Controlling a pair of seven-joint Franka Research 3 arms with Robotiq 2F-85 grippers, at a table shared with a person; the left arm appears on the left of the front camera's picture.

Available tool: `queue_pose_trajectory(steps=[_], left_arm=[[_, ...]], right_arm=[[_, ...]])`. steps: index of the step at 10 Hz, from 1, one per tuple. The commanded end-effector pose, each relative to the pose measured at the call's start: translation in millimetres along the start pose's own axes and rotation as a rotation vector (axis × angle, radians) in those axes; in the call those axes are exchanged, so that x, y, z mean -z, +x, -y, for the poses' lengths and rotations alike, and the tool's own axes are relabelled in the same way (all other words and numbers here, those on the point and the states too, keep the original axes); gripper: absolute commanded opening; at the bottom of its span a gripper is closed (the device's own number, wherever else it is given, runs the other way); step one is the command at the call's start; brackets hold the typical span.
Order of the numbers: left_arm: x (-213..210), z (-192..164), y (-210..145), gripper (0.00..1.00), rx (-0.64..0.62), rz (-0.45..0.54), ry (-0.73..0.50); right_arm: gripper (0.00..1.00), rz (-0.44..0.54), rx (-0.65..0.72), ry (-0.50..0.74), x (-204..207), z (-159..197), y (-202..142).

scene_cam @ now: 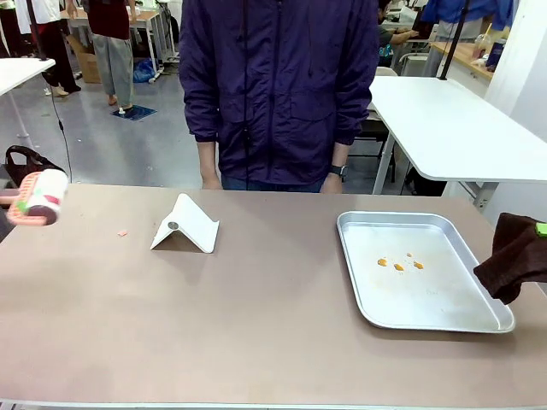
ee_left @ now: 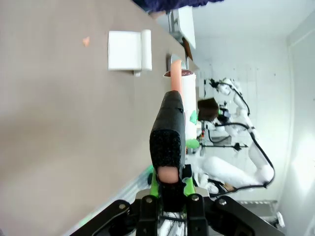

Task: Clean the surface of the table.
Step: If a person points to the right, clean the right side of the table with your right hand, and if they point to the left, clean the left side with your left hand.

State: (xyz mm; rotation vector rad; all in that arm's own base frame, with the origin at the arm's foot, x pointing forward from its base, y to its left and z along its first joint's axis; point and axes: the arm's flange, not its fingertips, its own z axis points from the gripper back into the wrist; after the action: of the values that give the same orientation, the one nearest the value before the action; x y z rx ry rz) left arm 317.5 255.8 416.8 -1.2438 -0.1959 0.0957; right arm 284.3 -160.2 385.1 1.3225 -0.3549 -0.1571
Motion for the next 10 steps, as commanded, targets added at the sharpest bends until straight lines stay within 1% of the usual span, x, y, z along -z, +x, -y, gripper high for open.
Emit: queue_pose_trajectory(steps=[1, 3, 4, 10], left_arm=[[-37.8, -14.6, -12.4, 0.2, -0.007, -0.079, -0.022], [-54.5, -32.5, -31.7, 0.2, 0.022, -0.056, -0.061], [-35.8, -15.4, -22.3, 0.2, -0.031, -0.048, -0.017], [-35.8, -15.4, -22.3, 0.2, -0.031, -0.048, -0.017]], right_arm=[[0.0, -0.01, 0.006, 0.002, -2.4, -6.8, -1.9], [0.0, -0.01, 0.006, 0.002, -2.4, -6.8, -1.9], [0.0, -0.01, 0.006, 0.002, -2.4, -6.8, -1.9], [0.0, -0.01, 0.006, 0.002, -2.4, -6.8, -1.9]])
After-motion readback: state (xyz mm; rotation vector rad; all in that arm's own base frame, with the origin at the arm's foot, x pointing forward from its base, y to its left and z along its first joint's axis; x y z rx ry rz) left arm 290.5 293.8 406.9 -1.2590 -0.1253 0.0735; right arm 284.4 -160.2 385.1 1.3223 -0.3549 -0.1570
